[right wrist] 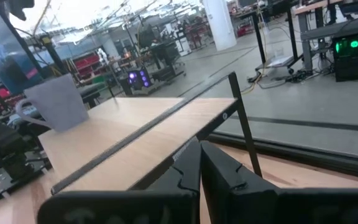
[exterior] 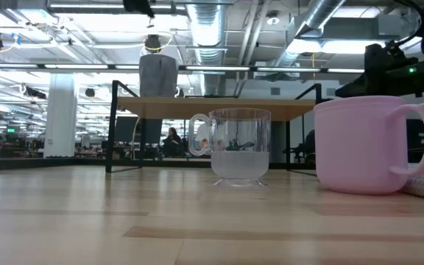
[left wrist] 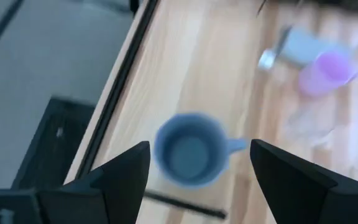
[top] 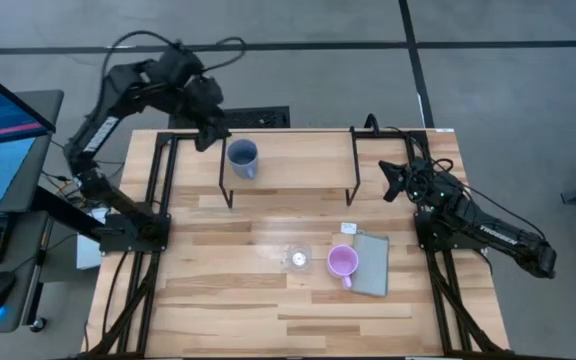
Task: Stack small to large cups/mugs on shelf
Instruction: Put the pink cup on the shelf
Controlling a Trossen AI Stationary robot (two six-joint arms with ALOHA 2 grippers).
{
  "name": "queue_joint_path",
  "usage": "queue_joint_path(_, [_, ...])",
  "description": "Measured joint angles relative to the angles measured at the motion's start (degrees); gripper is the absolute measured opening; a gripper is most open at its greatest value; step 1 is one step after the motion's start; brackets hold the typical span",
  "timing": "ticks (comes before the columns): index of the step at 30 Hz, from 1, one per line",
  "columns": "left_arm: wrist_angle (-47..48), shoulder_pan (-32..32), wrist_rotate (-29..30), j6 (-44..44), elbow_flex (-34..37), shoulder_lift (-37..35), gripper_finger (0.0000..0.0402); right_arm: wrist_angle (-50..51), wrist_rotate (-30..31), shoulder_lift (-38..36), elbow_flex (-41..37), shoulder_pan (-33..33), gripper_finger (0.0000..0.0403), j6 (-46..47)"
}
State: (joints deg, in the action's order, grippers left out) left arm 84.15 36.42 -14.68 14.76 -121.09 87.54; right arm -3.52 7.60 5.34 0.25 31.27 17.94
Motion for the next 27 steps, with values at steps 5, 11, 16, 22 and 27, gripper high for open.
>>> queue_joint_path(5, [-2.3, -1.6, -2.7, -8.4, 0.0, -2.9, 0.0270, -0.9, 0.0, 0.0, 0.0, 0.0, 0.0033, 0.0])
queue_joint_path(11, [-2.6, -3.8, -0.3, -7.6, 0.0, -4.5, 0.0270, -2.2, 0.0, 0.0, 0.0, 0.0, 0.0033, 0.0])
queue_joint_path(16, [-4.7, -5.4, 3.0, -5.4, 0.0, -5.1, 0.0245, -2.6, 0.0, 0.0, 0.0, 0.0, 0.0033, 0.0])
queue_joint_path(22, [-6.7, -5.6, 2.9, -4.1, 0.0, -5.6, 0.0159, -2.6, 0.0, -0.1, 0.0, 0.0, 0.0033, 0.0])
queue_joint_path(27, [-10.5, -5.6, 0.0, -2.2, 2.2, -8.2, 0.0096, -2.6, 0.0, -0.1, 0.0, -0.1, 0.0033, 1.9])
